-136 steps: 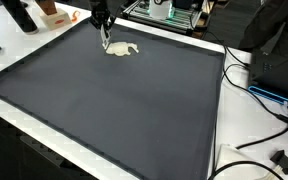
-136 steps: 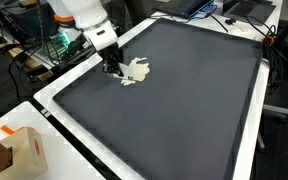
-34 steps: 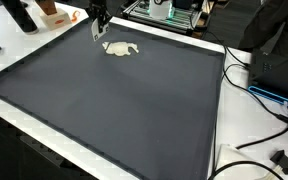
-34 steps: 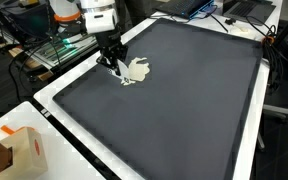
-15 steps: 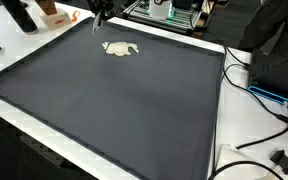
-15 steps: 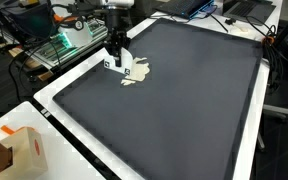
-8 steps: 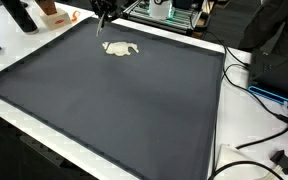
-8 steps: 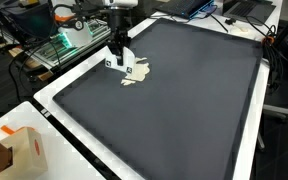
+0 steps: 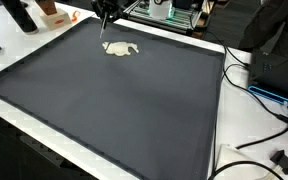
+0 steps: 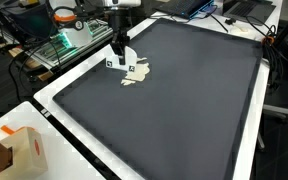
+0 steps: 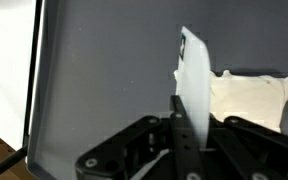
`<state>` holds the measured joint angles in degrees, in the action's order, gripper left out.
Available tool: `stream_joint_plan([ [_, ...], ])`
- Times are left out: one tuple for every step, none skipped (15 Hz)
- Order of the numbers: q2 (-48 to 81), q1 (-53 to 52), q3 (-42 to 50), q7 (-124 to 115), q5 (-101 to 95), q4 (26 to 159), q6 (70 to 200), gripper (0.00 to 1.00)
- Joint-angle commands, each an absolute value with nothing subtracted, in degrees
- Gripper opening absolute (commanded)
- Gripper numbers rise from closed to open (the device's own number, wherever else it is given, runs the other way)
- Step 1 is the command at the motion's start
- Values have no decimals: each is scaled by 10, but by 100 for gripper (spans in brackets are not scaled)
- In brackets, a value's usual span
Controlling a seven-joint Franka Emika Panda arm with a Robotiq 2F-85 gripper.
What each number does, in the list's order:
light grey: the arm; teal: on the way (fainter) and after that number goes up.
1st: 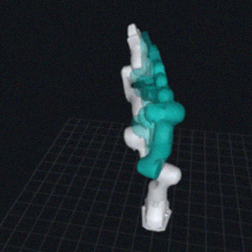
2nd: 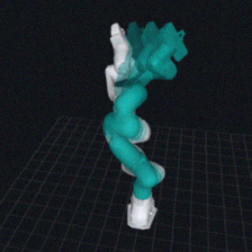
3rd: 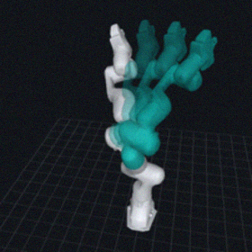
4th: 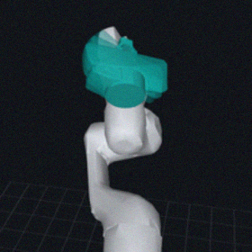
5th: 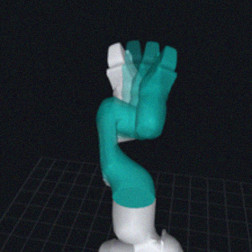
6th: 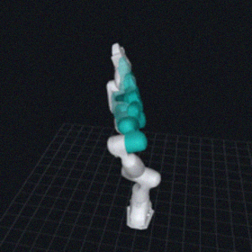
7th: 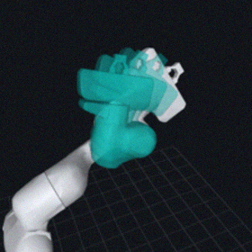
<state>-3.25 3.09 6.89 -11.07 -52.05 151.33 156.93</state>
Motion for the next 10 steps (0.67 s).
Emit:
stream_joint_plan([
  [-53, 43, 70, -15, -463, 1543, 1603, 1],
  [-54, 43, 70, 11, -442, 1546, 1608, 1],
  [-55, 43, 71, 40, -418, 1550, 1613, 1],
  [-56, 43, 71, 69, -392, 1553, 1617, 1],
  [-57, 42, 71, 103, -361, 1556, 1622, 1],
  [-58, 41, 71, 131, -337, 1559, 1625, 1],
  [-61, 39, 71, 166, -312, 1563, 1628, 1],
  [-65, 38, 71, 194, -289, 1565, 1628, 1],
  [-69, 36, 72, 229, -259, 1569, 1628, 1],
  [-74, 34, 72, 257, -234, 1571, 1625, 1],
])
